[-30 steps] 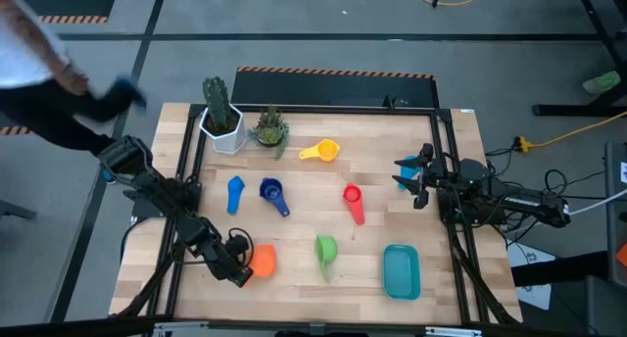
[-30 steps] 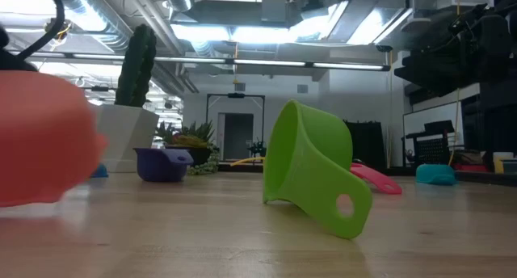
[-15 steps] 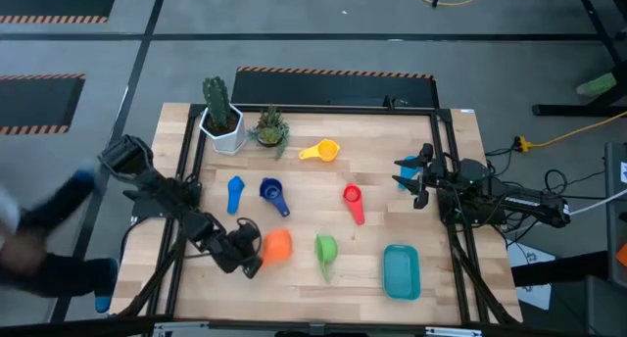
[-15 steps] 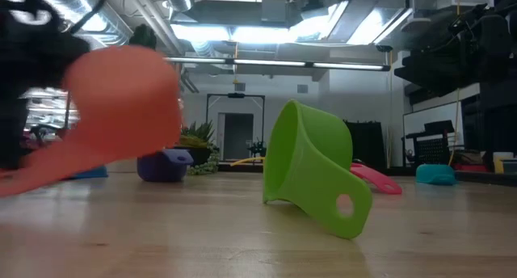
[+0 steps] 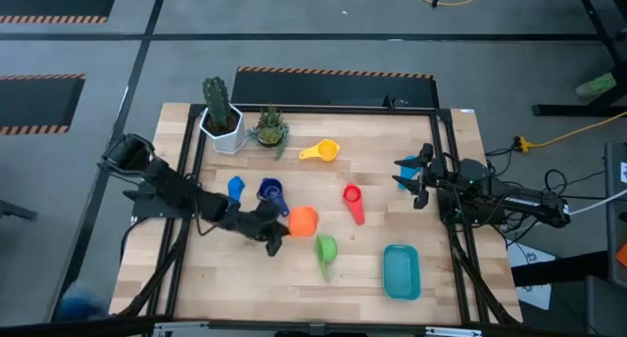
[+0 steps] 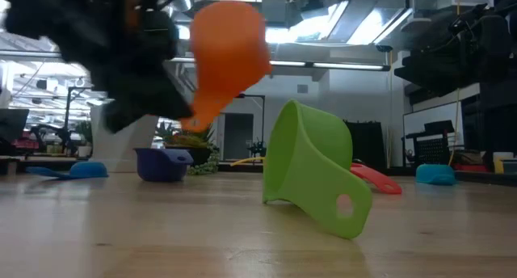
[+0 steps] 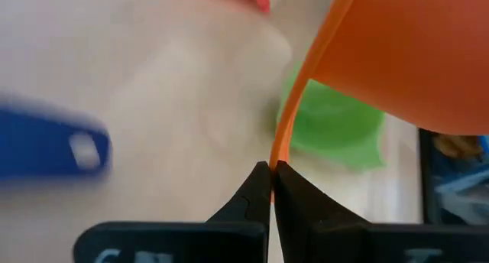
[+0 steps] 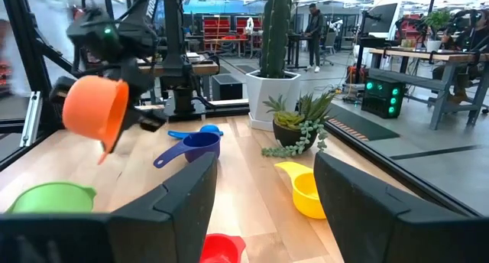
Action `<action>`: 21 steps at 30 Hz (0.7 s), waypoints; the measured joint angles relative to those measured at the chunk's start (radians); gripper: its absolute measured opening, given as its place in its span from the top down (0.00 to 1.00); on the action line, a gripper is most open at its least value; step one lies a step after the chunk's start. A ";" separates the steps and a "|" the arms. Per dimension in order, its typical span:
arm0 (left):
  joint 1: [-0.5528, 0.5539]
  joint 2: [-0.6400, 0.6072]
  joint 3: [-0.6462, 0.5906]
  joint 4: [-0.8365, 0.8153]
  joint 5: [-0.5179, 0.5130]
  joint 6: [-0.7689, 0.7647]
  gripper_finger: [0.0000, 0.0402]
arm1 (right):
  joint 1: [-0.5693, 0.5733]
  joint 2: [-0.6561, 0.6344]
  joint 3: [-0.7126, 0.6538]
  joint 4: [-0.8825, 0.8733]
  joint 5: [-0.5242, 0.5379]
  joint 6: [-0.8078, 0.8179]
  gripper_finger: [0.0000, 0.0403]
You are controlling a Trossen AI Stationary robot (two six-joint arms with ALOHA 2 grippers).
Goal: Nest measuring cups in basket
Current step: Move the orange measuring cup to the center of the table
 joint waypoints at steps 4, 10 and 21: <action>0.085 0.000 0.044 -0.001 -0.023 0.256 1.00 | 0.000 0.000 0.000 0.000 0.000 0.001 0.44; 0.196 -0.001 0.120 -0.008 -0.142 0.650 1.00 | 0.000 0.000 0.000 0.000 0.000 0.003 0.44; 0.356 -0.002 0.139 -0.115 -0.380 0.992 1.00 | 0.000 0.000 0.000 0.000 0.001 0.072 0.44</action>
